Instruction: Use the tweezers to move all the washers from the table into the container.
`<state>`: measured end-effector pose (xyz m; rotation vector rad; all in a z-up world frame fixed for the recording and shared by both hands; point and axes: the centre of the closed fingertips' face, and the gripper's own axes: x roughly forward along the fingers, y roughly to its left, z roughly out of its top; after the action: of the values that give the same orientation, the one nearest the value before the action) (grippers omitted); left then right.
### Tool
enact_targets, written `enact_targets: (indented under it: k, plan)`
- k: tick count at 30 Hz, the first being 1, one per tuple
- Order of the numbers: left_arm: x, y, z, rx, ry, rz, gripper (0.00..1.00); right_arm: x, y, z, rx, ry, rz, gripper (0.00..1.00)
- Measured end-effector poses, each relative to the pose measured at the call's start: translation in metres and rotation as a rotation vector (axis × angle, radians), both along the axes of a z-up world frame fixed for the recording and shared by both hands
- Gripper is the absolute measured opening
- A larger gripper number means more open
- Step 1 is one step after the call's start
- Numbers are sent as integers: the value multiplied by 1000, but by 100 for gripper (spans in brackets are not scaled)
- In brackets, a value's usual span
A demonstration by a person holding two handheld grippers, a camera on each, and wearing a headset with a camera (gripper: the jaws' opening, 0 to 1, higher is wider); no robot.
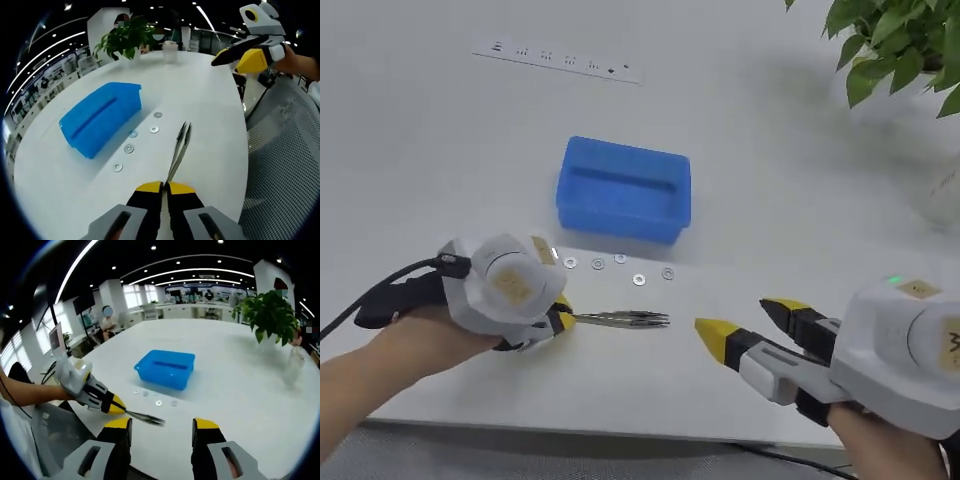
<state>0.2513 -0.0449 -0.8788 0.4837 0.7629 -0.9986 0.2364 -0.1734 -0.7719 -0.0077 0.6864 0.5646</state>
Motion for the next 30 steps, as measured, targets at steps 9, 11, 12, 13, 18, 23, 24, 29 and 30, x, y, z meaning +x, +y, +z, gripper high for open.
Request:
enact_targets:
  k: [9,11,12,13,18,23,24,29,30]
  plan:
    - [-12,-7,5,34,-19,-71,0,-4,15,10,-30,-36,62,40]
    - [-13,-8,7,35,-21,-79,0,-4,16,13,-28,-46,65,38]
    - [-15,-9,9,37,-27,-88,0,-4,16,15,-26,-56,67,37]
    - [-16,-10,12,37,-31,-94,0,-3,17,19,-22,-72,67,35]
    - [-24,-13,26,24,-44,-85,0,-2,16,27,-16,-98,57,33]
    - [-29,-15,40,1,-52,-91,0,-5,18,31,19,-102,56,32]
    - [-29,-14,43,3,-60,-91,0,-6,19,31,16,-103,61,32]
    - [-26,-10,64,-6,-78,-62,0,-10,20,35,14,-119,79,33]
    - [-26,-10,70,-17,-86,-59,0,-11,22,35,16,-114,89,34]
